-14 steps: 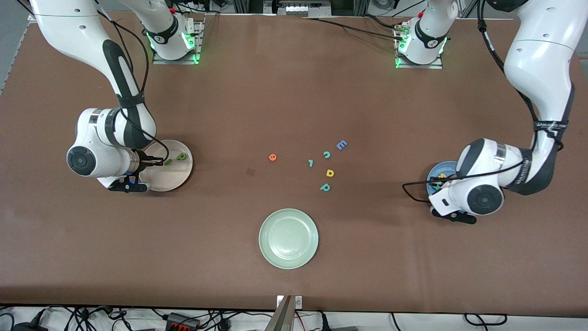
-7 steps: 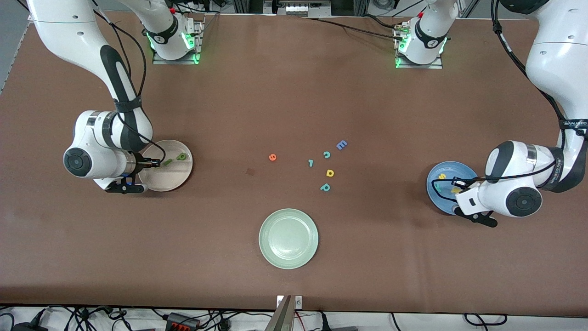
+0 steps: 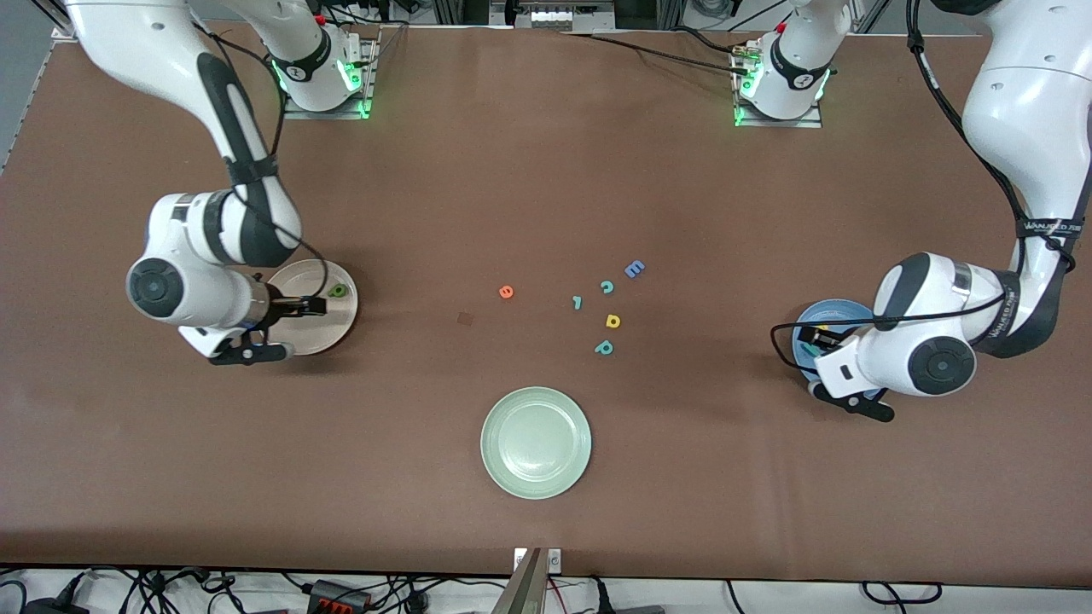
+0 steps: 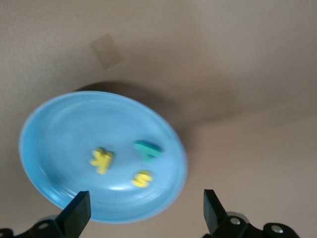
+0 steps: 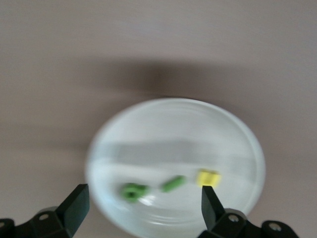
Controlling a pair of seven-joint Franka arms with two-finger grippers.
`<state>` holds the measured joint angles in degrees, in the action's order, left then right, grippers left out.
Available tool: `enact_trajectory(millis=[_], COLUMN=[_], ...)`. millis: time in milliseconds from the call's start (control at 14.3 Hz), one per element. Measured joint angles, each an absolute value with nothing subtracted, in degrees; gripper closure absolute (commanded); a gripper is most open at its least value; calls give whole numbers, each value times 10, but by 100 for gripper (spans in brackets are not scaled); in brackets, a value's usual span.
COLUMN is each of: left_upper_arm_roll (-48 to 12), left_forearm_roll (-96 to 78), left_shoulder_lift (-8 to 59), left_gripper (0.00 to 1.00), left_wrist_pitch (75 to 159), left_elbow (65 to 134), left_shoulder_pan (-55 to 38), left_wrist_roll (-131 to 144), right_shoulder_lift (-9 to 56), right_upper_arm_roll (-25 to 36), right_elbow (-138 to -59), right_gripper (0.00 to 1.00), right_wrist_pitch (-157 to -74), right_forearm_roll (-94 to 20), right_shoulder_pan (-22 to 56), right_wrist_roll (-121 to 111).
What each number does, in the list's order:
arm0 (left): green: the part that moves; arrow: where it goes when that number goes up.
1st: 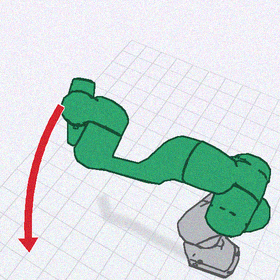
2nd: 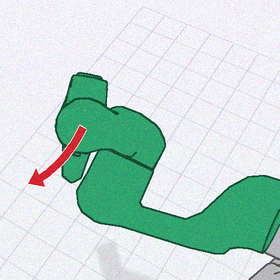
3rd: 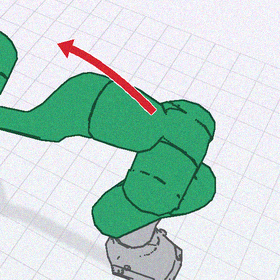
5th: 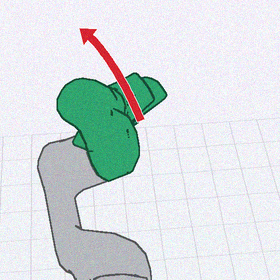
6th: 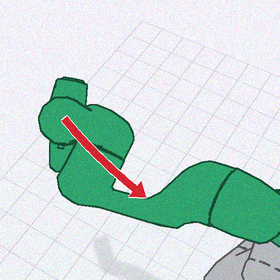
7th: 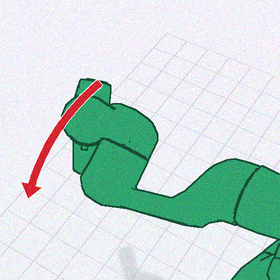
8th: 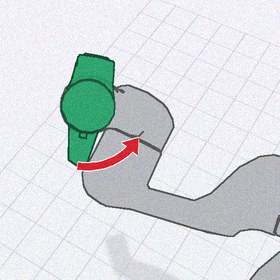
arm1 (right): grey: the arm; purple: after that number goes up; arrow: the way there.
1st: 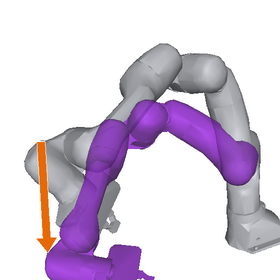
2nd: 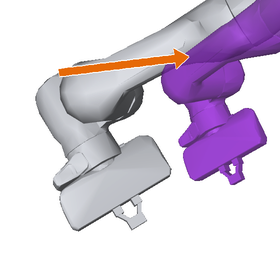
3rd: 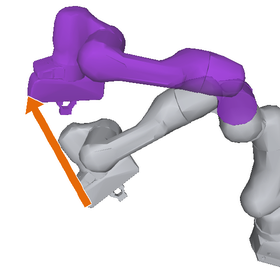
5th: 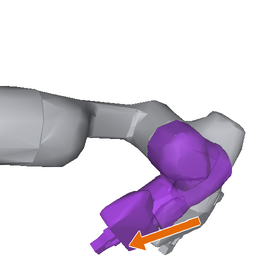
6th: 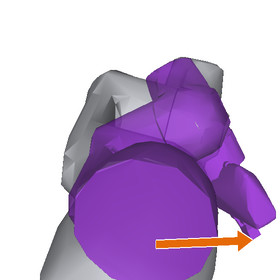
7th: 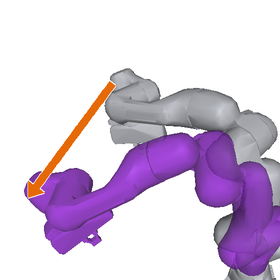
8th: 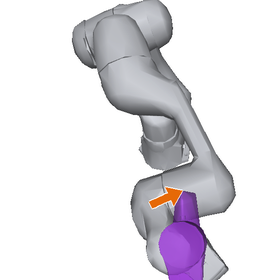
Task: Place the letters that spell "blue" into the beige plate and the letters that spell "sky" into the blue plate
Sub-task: 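Drop the yellow k in the blue plate while the right gripper reaches orange e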
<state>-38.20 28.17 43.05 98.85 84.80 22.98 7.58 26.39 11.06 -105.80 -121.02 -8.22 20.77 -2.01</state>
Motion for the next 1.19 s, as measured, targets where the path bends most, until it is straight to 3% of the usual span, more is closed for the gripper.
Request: enact_trajectory(millis=[280,561,771,911,1192], left_upper_arm_roll=[-442,-449,-442,-385,-145], left_forearm_roll=[282,243,173,132,5], left_shoulder_lift=[373,315,292,261,173], left_gripper=[0,0,0,0,0], left_wrist_pitch=[929,856,798,786,788], left_elbow=[835,788,737,725,748], left_shoulder_pan=[228,236,246,223,84], left_wrist_roll=[186,190,178,124,3], right_shoulder_lift=[268,285,333,366,406], right_upper_arm_roll=[107,107,107,107,107], right_elbow=[-1051,-1025,-974,-946,-928], right_gripper=[0,0,0,0,0], right_wrist_pitch=[-1241,-1269,-1273,-1281,-1317], right_forearm_roll=[-104,-105,-105,-105,-105], right_shoulder_pan=[328,399,447,471,490], right_wrist_roll=[15,32,117,153,179])
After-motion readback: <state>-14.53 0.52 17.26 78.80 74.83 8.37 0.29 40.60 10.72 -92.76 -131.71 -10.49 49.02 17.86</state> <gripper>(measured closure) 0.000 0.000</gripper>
